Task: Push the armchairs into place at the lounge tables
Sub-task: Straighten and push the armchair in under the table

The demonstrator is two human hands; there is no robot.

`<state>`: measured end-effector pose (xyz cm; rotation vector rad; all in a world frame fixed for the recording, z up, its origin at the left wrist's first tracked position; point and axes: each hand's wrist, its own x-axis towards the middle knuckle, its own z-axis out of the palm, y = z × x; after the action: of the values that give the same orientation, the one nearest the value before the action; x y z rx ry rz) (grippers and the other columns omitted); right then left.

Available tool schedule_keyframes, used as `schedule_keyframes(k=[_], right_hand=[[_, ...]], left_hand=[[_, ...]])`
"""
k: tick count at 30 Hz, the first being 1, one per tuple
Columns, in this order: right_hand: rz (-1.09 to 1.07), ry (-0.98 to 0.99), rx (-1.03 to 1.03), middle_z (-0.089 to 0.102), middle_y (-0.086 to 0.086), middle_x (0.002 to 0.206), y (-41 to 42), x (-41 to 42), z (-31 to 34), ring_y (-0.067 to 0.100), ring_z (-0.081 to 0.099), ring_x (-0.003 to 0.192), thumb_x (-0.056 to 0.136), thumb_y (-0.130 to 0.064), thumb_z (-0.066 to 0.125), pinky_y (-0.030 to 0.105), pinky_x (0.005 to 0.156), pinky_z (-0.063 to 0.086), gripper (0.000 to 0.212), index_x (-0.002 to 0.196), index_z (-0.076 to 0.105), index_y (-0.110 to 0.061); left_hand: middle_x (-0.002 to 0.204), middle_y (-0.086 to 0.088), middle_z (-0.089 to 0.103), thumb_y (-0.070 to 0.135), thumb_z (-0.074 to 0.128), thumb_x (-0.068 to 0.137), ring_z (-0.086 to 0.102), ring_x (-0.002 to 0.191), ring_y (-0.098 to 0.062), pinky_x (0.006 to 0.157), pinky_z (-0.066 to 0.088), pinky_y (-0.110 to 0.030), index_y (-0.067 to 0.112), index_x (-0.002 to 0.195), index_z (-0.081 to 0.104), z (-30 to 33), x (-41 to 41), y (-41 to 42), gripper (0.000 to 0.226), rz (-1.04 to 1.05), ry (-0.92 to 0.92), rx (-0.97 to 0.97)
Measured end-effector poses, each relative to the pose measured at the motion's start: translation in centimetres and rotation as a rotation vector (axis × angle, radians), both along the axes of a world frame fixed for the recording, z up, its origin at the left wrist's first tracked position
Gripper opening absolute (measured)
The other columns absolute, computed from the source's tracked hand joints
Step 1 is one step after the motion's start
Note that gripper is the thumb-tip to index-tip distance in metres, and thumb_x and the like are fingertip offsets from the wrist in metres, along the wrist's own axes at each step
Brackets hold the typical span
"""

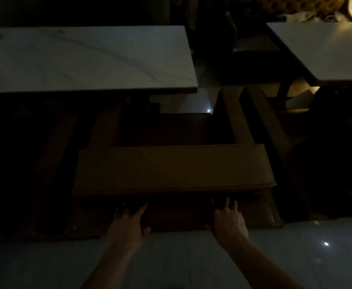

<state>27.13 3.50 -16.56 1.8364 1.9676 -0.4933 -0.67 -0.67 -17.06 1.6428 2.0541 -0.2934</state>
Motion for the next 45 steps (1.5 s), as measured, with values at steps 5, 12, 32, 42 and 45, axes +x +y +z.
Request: schedule_keyframes(k=[5, 12, 32, 42, 45], right_hand=[[-0.008, -0.004, -0.058, -0.006, 0.028, 0.161, -1.2, -0.3, 0.7, 0.050, -0.004, 0.147, 0.093, -0.055, 0.051, 0.055, 0.117, 0.025, 0.092, 0.156, -0.009, -0.025], [-0.011, 0.129, -0.047, 0.037, 0.010, 0.148, -1.8, -4.0, 3.3, 0.032, 0.041, 0.134, 0.089, -0.056, 0.056, 0.045, 0.100, 0.047, 0.067, 0.147, 0.032, -0.032], [-0.157, 0.202, 0.022, 0.042, 0.000, 0.147, -8.9, -16.1, 4.4, 0.023, 0.051, 0.127, 0.086, -0.060, 0.058, 0.039, 0.091, 0.052, 0.071, 0.147, 0.032, -0.036], [-0.011, 0.157, 0.168, 0.011, 0.012, 0.164, -4.3, -10.5, 0.9, 0.036, 0.006, 0.151, 0.086, -0.062, 0.058, 0.049, 0.120, 0.022, 0.088, 0.155, 0.010, -0.035], [0.018, 0.097, 0.119, -0.007, 0.022, 0.163, -2.9, -10.1, -0.7, 0.045, -0.010, 0.148, 0.086, -0.060, 0.060, 0.057, 0.121, 0.006, 0.099, 0.155, -0.006, -0.034]], left_hand=[[0.165, -0.003, 0.008, 0.066, 0.051, 0.087, 0.004, 0.150, -0.031, 0.117, 0.024, -0.042, 0.046, 0.152, 0.015, 0.8, -1.4, -1.7, 0.077, -0.041, -0.073, -0.015], [0.161, 0.000, 0.023, 0.063, 0.053, 0.089, 0.029, 0.143, -0.025, 0.110, 0.033, -0.037, 0.042, 0.152, 0.019, 3.4, -5.3, -4.1, 0.075, 0.003, -0.158, -0.026], [0.156, 0.004, 0.030, 0.058, 0.060, 0.086, 0.031, 0.140, -0.021, 0.112, 0.032, -0.036, 0.036, 0.151, 0.026, 3.9, -16.4, -7.9, 0.077, -0.149, -0.315, 0.160], [0.158, 0.005, 0.024, 0.063, 0.063, 0.080, 0.027, 0.140, -0.024, 0.111, 0.029, -0.041, 0.038, 0.151, 0.021, 0.8, -7.5, -1.6, 0.087, -0.280, -0.168, 0.233], [0.156, 0.005, 0.027, 0.062, 0.066, 0.077, 0.030, 0.138, -0.025, 0.110, 0.031, -0.041, 0.038, 0.151, 0.021, -0.6, -7.2, -0.7, 0.090, -0.249, -0.082, 0.250]])
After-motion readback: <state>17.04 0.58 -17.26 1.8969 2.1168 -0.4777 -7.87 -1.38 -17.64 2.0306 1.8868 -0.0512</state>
